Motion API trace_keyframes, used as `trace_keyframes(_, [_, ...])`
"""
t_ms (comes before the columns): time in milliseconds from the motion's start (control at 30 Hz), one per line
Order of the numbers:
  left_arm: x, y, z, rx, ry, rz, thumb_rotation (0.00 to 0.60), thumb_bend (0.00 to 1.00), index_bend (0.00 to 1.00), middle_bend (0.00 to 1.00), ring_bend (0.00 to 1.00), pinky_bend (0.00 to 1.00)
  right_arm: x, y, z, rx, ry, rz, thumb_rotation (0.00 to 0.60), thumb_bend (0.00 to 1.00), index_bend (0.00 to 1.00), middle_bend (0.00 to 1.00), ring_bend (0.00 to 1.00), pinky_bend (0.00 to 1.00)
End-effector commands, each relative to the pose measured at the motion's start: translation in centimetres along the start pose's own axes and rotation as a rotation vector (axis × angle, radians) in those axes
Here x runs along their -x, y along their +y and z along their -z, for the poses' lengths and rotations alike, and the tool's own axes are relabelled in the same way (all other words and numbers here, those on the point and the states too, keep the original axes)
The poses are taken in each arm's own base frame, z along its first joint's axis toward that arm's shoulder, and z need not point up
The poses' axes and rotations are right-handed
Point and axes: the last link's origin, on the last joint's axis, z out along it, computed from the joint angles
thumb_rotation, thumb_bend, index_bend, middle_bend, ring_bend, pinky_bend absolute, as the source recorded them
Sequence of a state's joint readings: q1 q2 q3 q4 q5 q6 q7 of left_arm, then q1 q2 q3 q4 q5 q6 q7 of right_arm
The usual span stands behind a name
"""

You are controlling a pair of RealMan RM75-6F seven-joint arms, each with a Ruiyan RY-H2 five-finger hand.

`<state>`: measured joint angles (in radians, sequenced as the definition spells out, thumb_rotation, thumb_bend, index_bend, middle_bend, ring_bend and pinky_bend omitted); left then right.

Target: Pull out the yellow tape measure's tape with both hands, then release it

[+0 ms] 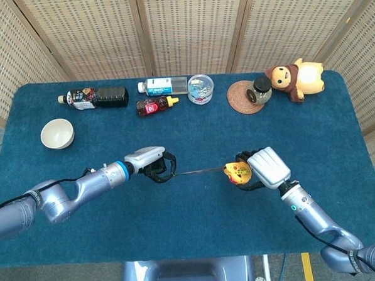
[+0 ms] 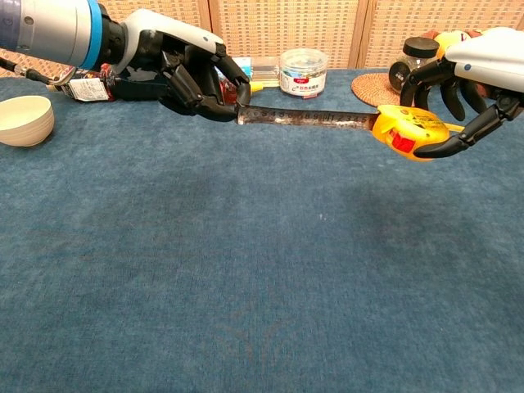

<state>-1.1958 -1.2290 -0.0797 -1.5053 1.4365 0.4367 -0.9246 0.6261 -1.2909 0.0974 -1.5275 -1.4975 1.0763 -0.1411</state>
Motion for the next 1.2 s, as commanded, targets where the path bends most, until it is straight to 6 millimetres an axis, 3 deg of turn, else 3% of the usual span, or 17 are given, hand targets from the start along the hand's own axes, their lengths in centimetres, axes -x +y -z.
trace_keyframes(33, [0.2,0.3,-0.2,-0.006,-0.010,-0.008,0.600,0.39,0.48,0.95,0.94,0.90,0.0,0.1,0.0,0.002,-0.001,0.001,0.354,0.24,0.57,0.61,0.61,0.64])
trace_keyframes(233, [-0.1,0.0,0.3,-0.029,-0.008,-0.030,0.600,0.32,0.22,0.95,0.94,0.90,0.2,0.4,0.0,0.011,-0.005,0.000,0.357,0.24,0.57,0.61,0.61,0.64])
trace_keyframes(333, [-0.3,-0.2,0.5,-0.033,0.001,-0.032,0.600,0.30,0.15,0.95,0.94,0.90,0.3,0.6,0.0,0.014,-0.007,0.001,0.358,0.24,0.57,0.61,0.61,0.64])
trace_keyframes(633, [-2.1,-1.3,2.9,-0.041,0.085,-0.050,0.600,0.30,0.14,0.95,0.94,0.90,0.7,1.4,0.1,0.035,-0.018,0.005,0.355,0.24,0.57,0.61,0.61,0.64])
trace_keyframes(767, [-3.0,-2.5,4.9,-0.058,0.144,-0.092,0.600,0.29,0.14,0.95,0.94,0.90,1.2,1.9,0.2,0.043,-0.034,0.016,0.355,0.24,0.57,0.61,0.61,0.64])
trace_keyframes(1200, [-3.3,-4.8,10.8,-0.108,0.277,-0.116,0.600,0.29,0.14,0.95,0.94,0.90,4.1,3.7,-0.9,0.108,-0.105,0.019,0.356,0.24,0.57,0.61,0.59,0.62])
